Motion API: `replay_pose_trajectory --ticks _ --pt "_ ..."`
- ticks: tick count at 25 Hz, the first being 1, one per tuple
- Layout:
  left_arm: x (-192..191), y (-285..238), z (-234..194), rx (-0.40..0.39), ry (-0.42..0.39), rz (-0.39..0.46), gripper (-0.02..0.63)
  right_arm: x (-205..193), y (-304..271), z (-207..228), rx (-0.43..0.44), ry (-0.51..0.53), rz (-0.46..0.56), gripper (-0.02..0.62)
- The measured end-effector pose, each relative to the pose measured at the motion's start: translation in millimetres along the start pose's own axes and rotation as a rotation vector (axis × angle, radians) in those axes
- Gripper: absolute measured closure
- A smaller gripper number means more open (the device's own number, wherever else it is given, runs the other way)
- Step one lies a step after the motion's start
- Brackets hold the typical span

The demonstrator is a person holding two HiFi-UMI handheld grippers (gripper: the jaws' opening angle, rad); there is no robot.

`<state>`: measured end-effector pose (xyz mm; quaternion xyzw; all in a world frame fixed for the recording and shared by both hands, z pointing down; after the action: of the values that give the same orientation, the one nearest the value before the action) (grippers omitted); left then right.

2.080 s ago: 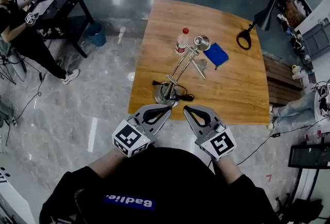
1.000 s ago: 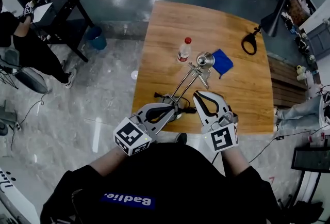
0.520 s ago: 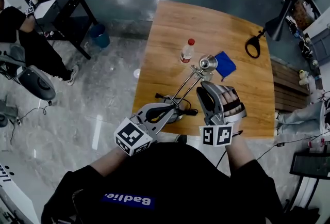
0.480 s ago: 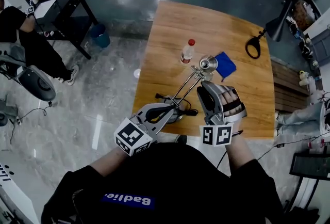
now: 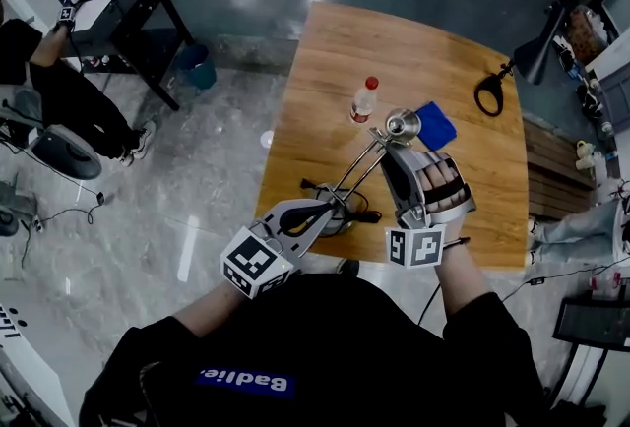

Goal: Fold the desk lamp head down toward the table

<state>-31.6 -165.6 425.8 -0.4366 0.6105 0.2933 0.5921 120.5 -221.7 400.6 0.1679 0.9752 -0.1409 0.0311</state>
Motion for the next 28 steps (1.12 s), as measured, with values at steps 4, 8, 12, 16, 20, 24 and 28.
replay_pose_trajectory --ticks 4,8,12,16,20,24,28 --pt "-1 -1 1 0.008 0.004 -0.009 0.597 -2 -6 -1 0.001 0.026 0.015 0.476" --pt "-4 0 -1 0.011 0.011 -0.01 0.597 -3 -8 -1 -0.011 -0.01 0.025 0.477" --pt "-4 -1 0 0.007 0.017 -0.012 0.597 -8 -10 -5 -0.001 -0.093 0.007 0.482" --pt "-3 0 0 -0.001 0.014 -0.017 0.597 -13 -17 -8 0.023 -0.172 -0.014 0.485" --pt "-4 1 2 -0.003 0.01 -0.019 0.597 -19 -21 -13 0.039 -0.225 -0.018 0.485" --pt "-3 0 2 -0.001 0.006 -0.02 0.597 -26 -25 -18 0.054 -0.274 -0.021 0.485" --pt "-3 -1 3 0.005 0.005 -0.029 0.597 -39 -33 -30 0.095 -0.358 -0.043 0.485"
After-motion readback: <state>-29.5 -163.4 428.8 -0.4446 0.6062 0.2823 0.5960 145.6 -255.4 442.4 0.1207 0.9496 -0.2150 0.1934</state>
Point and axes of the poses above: the fingertips, and each gripper's own axes: y backward along the fingers, z to its right, x out of its top, the point moved 6 cm from there along y, backward along the fingers, and after that the axes turned 3 degrees about -y, right-handed, at the moved point
